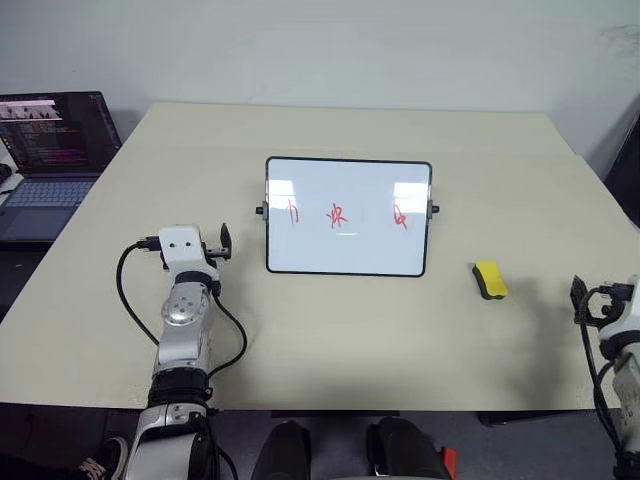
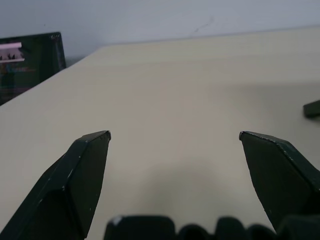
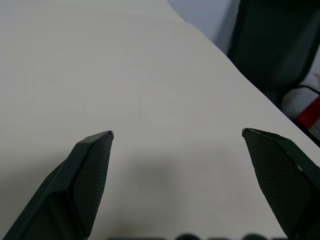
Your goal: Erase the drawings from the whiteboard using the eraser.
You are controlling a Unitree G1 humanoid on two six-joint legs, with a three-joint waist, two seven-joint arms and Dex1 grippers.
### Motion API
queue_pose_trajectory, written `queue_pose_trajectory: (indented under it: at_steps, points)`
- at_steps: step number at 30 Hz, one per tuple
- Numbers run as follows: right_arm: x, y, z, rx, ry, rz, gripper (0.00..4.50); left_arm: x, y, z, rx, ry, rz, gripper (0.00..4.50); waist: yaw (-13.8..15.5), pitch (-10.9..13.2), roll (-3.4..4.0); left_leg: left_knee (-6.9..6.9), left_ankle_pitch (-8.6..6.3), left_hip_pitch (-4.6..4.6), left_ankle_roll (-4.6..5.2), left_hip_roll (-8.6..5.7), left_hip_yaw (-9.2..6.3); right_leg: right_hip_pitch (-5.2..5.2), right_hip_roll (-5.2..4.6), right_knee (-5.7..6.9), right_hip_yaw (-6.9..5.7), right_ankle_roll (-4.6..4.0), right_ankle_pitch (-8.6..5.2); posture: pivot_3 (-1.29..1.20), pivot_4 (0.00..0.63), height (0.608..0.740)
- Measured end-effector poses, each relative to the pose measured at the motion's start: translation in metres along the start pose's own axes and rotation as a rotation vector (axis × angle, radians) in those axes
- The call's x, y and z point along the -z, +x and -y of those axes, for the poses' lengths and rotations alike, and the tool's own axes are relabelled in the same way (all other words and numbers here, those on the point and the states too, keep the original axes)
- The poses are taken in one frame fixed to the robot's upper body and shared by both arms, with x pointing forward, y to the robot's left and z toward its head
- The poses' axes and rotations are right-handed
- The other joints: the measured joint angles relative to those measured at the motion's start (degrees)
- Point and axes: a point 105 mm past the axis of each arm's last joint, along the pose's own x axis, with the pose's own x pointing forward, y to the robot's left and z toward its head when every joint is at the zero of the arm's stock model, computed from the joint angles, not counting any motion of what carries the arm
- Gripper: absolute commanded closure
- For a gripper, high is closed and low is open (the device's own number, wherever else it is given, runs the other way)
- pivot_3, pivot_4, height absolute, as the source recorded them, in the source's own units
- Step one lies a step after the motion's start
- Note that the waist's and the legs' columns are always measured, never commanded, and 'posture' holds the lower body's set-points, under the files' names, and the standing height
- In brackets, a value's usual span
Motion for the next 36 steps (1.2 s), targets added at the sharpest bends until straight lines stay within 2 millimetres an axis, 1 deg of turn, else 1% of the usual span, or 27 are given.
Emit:
queue_pose_trajectory:
  at_steps: [2,6,9,11,15,18,20,21,24,25,27,29,33,36]
  points:
    - [0.000,0.000,0.001,0.011,0.008,0.000,0.02,0.000,0.000,-0.003,-0.005,0.005,-0.004,0.00,0.00,0.00,0.00,0.00,0.00,0.00,0.00,0.00,-0.01,0.00,0.00,0.01,-0.02,0.02,-0.01,0.00,0.150,0.740]
    - [0.010,-0.003,0.004,0.047,0.005,-0.042,0.02,0.001,-0.001,-0.013,-0.026,0.033,-0.014,0.00,0.02,-0.01,0.01,-0.02,0.00,0.01,0.00,0.01,-0.01,0.00,0.00,0.02,-0.01,-0.01,0.00,0.00,0.150,0.740]
    - [0.017,-0.006,0.007,0.077,-0.008,-0.070,0.02,0.009,-0.007,-0.035,-0.063,0.060,-0.058,0.00,-0.15,-0.01,0.01,-0.02,0.00,0.02,0.00,0.04,-0.01,-0.01,-0.07,0.01,0.01,-0.01,0.00,0.00,0.150,0.740]
    - [0.017,-0.007,0.006,0.092,0.004,-0.070,0.02,0.011,-0.009,-0.047,-0.089,0.051,-0.069,0.00,-0.12,-0.01,0.01,-0.01,0.00,0.01,-0.01,0.05,-0.05,-0.01,-0.11,0.02,-0.03,0.00,-0.01,0.00,0.150,0.740]
    - [0.014,-0.010,-0.007,0.083,0.074,-0.053,0.02,0.002,-0.008,-0.068,-0.090,0.065,-0.061,0.00,-0.06,-0.01,0.01,-0.01,0.00,0.01,0.00,0.04,-0.09,-0.01,-0.10,0.03,-0.06,0.02,-0.01,0.00,0.150,0.740]
    - [0.014,-0.010,-0.018,0.078,0.116,-0.048,0.02,-0.006,-0.009,-0.078,-0.052,0.116,-0.049,0.00,-0.10,-0.01,0.03,-0.02,0.00,0.03,0.00,0.03,-0.07,-0.01,-0.11,0.03,-0.03,-0.02,0.00,0.00,0.150,0.740]
    - [0.006,-0.013,-0.034,0.042,0.141,-0.026,0.02,-0.014,-0.007,-0.082,-0.003,0.130,-0.036,0.00,-0.11,-0.01,0.03,-0.02,0.00,0.00,-0.01,0.08,-0.11,-0.04,-0.18,0.03,-0.06,-0.02,0.00,0.00,0.150,0.740]
    - [-0.001,-0.015,-0.042,0.017,0.146,-0.011,0.02,-0.022,-0.004,-0.082,0.033,0.137,-0.018,0.00,-0.11,0.01,0.05,-0.02,0.00,0.00,-0.01,0.08,-0.14,-0.04,-0.18,0.04,-0.09,-0.03,0.00,0.00,0.150,0.740]
    - [-0.023,-0.017,-0.052,-0.026,0.155,0.037,0.02,-0.058,0.006,-0.074,0.144,0.127,0.076,0.00,0.12,0.00,0.03,0.02,0.00,-0.04,-0.01,0.02,-0.16,-0.02,-0.18,0.04,-0.13,-0.03,0.00,0.00,0.150,0.740]
    - [-0.029,-0.018,-0.056,-0.049,0.139,0.044,0.02,-0.076,0.008,-0.067,0.200,0.115,0.126,0.00,0.24,-0.01,0.01,0.03,0.00,-0.06,0.00,-0.03,-0.16,-0.02,-0.18,0.03,-0.14,-0.03,0.00,0.00,0.150,0.740]
    - [-0.033,-0.018,-0.066,-0.091,0.121,0.043,0.02,-0.101,0.010,-0.053,0.289,0.097,0.193,0.00,0.28,-0.03,-0.01,0.02,0.00,-0.06,0.00,-0.07,-0.14,-0.01,-0.18,0.00,-0.12,-0.03,0.00,0.00,0.150,0.740]
    - [-0.032,-0.020,-0.075,-0.139,0.124,0.026,0.02,-0.114,0.011,-0.033,0.400,0.071,0.202,0.00,0.22,-0.01,0.01,0.00,0.00,-0.07,0.00,-0.08,-0.13,-0.01,-0.13,0.00,-0.11,-0.02,0.00,0.00,0.150,0.740]
    - [-0.038,-0.024,-0.086,-0.216,0.146,0.039,0.02,-0.121,0.009,-0.001,0.576,0.034,0.172,0.00,-0.02,-0.01,0.02,0.00,0.00,-0.08,0.00,0.00,-0.20,-0.03,0.01,0.00,-0.14,-0.02,-0.01,0.00,0.150,0.740]
    - [-0.048,-0.030,-0.090,-0.262,0.149,0.066,0.02,-0.150,0.004,0.043,0.836,0.045,0.215,0.00,0.08,0.02,-0.01,0.06,0.00,-0.18,0.00,-0.02,-0.19,-0.05,0.09,0.01,-0.21,-0.01,-0.01,0.00,0.150,0.740]
